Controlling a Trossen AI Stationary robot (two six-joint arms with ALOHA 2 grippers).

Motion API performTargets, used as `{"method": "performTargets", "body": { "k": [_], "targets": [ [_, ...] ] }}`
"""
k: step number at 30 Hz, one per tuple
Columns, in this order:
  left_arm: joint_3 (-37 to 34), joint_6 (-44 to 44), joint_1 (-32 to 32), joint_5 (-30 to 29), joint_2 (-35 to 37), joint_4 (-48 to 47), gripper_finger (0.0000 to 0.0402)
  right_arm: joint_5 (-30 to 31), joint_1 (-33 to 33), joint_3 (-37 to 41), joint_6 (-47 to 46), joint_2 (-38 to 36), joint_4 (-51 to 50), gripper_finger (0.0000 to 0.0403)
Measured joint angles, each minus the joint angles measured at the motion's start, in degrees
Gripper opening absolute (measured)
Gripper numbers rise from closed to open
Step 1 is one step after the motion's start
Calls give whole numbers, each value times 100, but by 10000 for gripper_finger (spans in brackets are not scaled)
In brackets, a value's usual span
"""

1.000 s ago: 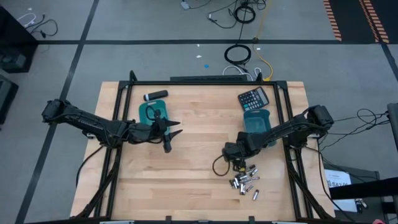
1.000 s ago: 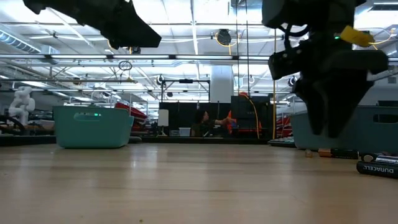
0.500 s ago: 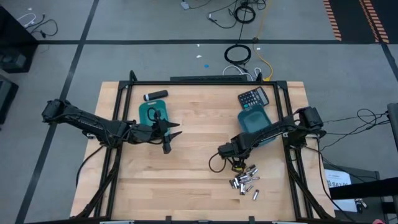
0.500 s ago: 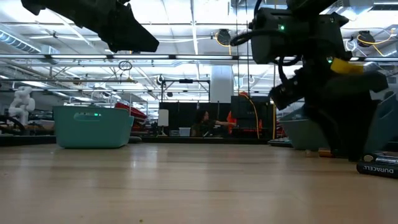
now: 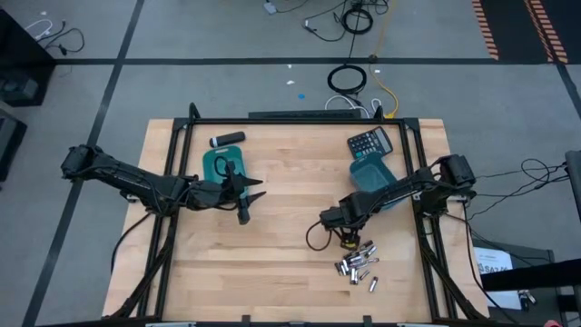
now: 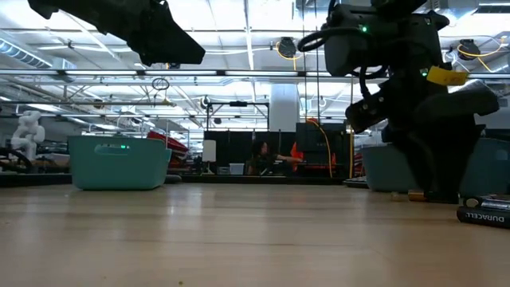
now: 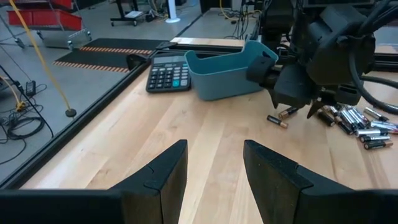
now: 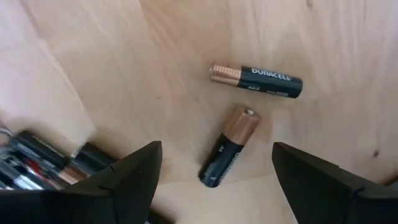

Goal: Sort batteries
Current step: Put the black battery into the dark blue bin

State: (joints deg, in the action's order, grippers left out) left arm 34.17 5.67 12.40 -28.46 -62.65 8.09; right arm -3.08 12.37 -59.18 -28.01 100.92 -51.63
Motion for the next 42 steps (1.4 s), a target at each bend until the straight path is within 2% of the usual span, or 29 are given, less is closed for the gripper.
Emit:
{"method": "performTargets", "body": {
  "k": [5,15,23,26,29,34,42],
  "targets": [
    [0,0,0,155,0,-2,169,46,6,-1,418,-4,-2,282],
    [0,0,0,168,-1,-144,169,32,-40,178,458,-7,250,191],
    [0,-4,0,168,0,-153,169,-23,-106,351,235,-37,421,179],
    [0,-4,0,168,0,-150,169,-17,-108,354,258,-35,485,163],
    [-1,-7,0,168,0,-129,169,12,-108,358,280,-33,478,123],
    [0,-9,0,168,0,-131,169,14,-110,358,261,-28,431,27],
    [0,-13,0,168,0,-131,169,12,-108,285,188,-33,350,23]
  ]
}}
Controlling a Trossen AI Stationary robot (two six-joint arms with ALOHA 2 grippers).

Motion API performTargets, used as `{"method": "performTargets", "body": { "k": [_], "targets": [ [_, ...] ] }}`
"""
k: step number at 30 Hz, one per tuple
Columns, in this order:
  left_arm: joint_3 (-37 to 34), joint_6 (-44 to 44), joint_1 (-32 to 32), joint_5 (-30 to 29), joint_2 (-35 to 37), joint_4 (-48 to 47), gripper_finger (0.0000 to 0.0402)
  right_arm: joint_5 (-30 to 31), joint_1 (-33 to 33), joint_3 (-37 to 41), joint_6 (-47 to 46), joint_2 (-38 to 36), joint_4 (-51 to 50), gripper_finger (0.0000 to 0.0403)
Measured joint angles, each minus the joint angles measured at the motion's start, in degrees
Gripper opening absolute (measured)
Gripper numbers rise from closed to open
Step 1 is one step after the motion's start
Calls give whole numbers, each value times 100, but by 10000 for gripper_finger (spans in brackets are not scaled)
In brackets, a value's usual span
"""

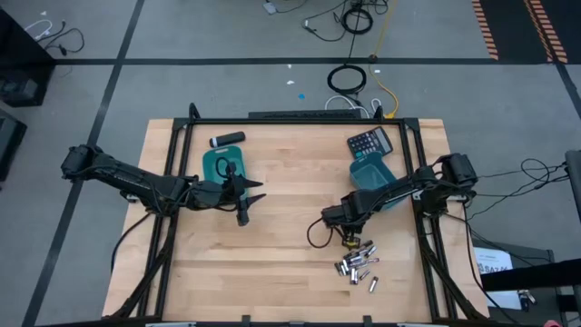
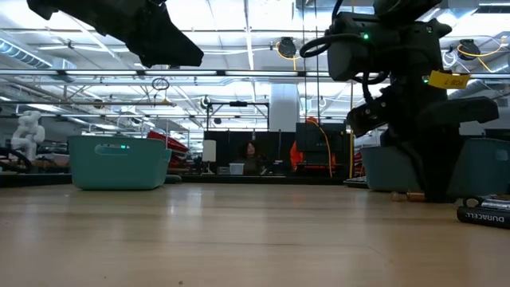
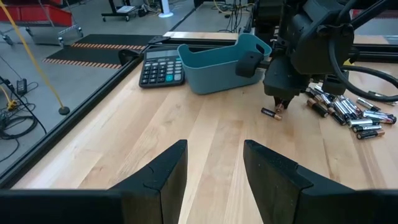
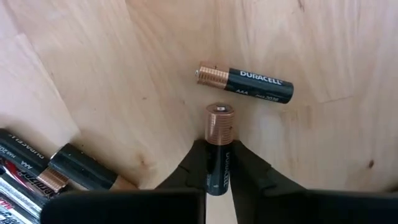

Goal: Sort batteries
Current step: Put the black battery into the dark blue bin

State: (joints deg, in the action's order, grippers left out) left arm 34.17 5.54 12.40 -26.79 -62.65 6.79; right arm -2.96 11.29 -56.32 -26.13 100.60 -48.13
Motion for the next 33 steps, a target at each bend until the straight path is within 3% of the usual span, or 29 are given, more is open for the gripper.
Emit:
{"method": "performTargets", "body": {
  "k": [13,19,26,33],
  "targets": [
    [0,2,-2,0,0,9,169,189,7,-494,127,-287,-456,23],
    [0,11,0,0,0,22,169,975,7,-679,-61,-1021,-1244,22],
    [0,152,0,0,0,27,169,2152,-54,-679,-1003,-1988,-2743,22],
    [-2,468,-2,300,0,122,169,2316,-314,-238,-1231,-2797,-2845,22]
  ]
}}
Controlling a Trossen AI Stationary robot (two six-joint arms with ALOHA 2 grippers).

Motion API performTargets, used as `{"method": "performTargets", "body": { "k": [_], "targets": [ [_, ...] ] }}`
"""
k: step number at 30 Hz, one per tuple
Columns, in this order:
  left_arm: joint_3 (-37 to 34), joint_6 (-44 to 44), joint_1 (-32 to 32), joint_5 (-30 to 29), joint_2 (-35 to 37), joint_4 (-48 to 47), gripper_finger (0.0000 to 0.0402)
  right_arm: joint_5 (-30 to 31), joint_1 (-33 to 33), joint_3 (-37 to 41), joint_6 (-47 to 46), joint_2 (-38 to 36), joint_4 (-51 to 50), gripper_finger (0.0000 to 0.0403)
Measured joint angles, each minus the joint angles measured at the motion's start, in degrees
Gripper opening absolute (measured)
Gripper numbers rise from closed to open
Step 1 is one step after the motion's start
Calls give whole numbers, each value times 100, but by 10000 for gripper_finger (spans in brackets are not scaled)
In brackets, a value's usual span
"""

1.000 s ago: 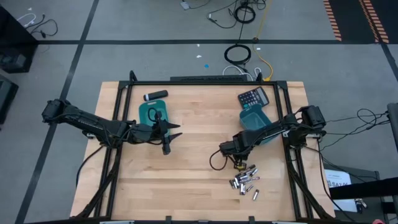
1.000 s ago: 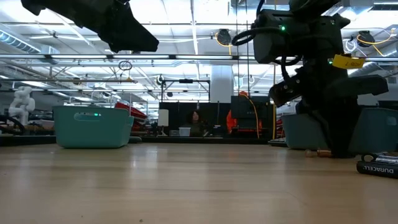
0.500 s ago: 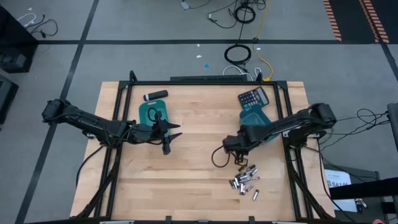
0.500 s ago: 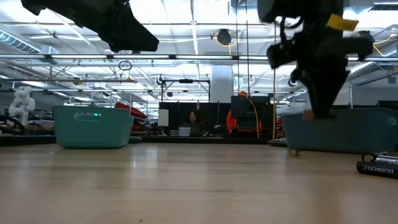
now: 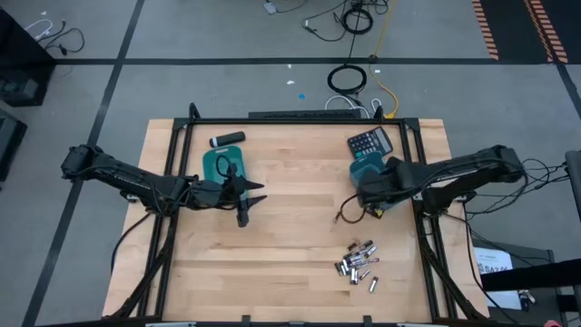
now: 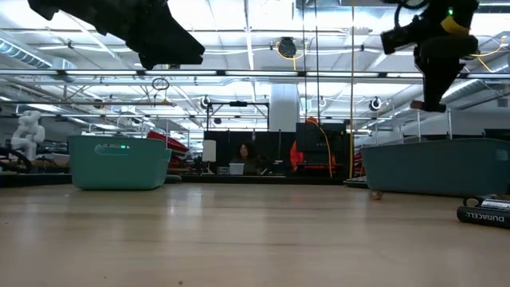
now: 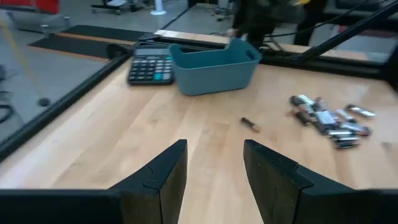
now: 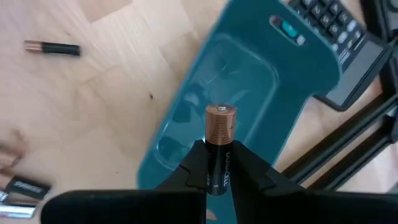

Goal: Sort batteries
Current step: Put the black battery into the dark blue bin

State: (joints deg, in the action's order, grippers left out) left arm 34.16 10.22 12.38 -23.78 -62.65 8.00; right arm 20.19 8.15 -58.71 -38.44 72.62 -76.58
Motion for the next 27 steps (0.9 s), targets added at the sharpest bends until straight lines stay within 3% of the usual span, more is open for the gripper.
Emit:
{"method": "performTargets", "body": {
  "k": [6,10,20,23,27],
  "targets": [
    [-1,153,0,198,-2,125,169,-617,-522,1120,212,-593,766,22],
    [1,267,2,213,0,150,169,-678,-720,1506,279,-778,1072,30],
    [289,295,-150,211,-120,-317,169,-781,-924,1524,768,-960,1279,214],
    [667,295,-273,201,-400,-811,169,-856,-927,1422,1088,-1001,1277,237],
    [1146,295,-486,231,-974,-1149,169,-805,-778,1068,1706,-1071,1392,237]
  ]
}}
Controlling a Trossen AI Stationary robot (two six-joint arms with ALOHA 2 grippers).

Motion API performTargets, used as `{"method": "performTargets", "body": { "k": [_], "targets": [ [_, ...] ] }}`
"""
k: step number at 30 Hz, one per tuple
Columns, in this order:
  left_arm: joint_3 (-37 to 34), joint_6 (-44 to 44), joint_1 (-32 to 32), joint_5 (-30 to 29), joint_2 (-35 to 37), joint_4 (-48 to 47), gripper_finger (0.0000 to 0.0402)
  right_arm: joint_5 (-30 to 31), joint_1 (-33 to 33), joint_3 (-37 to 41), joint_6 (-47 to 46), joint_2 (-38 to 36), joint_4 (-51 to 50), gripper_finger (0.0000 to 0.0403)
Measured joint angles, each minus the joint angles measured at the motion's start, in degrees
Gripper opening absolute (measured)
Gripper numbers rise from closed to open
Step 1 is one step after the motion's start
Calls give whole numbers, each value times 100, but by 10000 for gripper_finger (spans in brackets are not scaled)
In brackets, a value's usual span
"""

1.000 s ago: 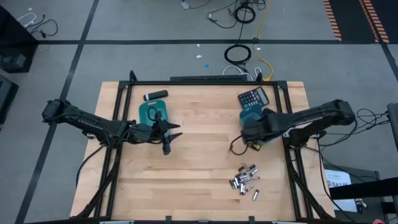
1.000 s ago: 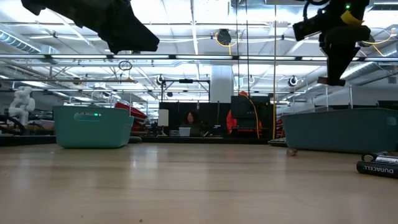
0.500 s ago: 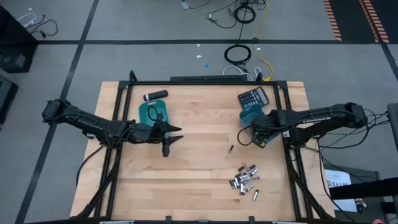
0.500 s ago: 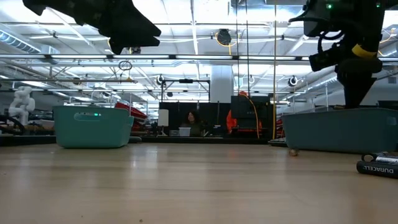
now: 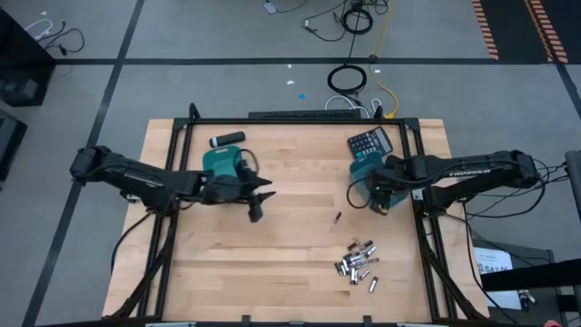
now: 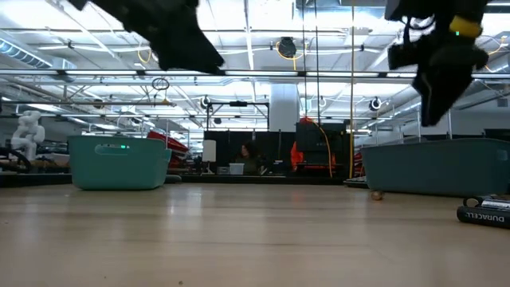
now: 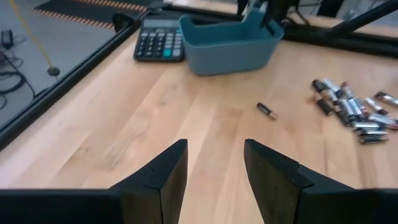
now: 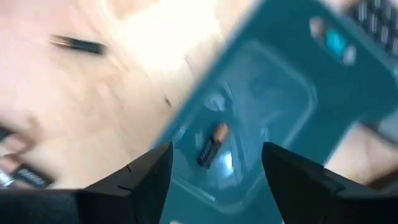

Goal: Sort batteries
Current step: Put the black battery into the dark blue bin

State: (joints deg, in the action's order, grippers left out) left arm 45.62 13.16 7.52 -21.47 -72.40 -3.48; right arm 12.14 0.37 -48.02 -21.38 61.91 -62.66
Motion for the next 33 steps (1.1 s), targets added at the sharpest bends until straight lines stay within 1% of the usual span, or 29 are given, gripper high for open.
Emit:
{"method": "performTargets", "body": {
  "k": [4,6,10,13,16,20,25,27,33],
  "targets": [
    [361,-69,-123,197,-563,-13,169,30,291,-433,543,66,168,218],
    [520,-200,-117,201,-769,34,169,117,464,-631,726,266,145,211],
    [569,-406,-49,191,-899,657,169,113,719,-945,1166,962,131,208],
    [565,-541,57,124,-892,1043,169,21,837,-1090,1617,1577,415,208],
    [561,-563,200,-85,-894,1047,169,-315,876,-1138,2025,2078,882,208],
    [561,-500,517,-422,-918,1012,169,-329,876,-1140,2394,2617,1041,208],
    [558,-368,1084,-1461,-957,1055,169,-323,876,-1140,2737,3121,1243,208],
    [558,-260,1258,-1728,-978,1016,169,-323,876,-1140,2882,3300,1379,208],
    [554,55,1515,-1852,-982,998,169,-326,876,-1140,3394,3715,1773,208]
  ]
}}
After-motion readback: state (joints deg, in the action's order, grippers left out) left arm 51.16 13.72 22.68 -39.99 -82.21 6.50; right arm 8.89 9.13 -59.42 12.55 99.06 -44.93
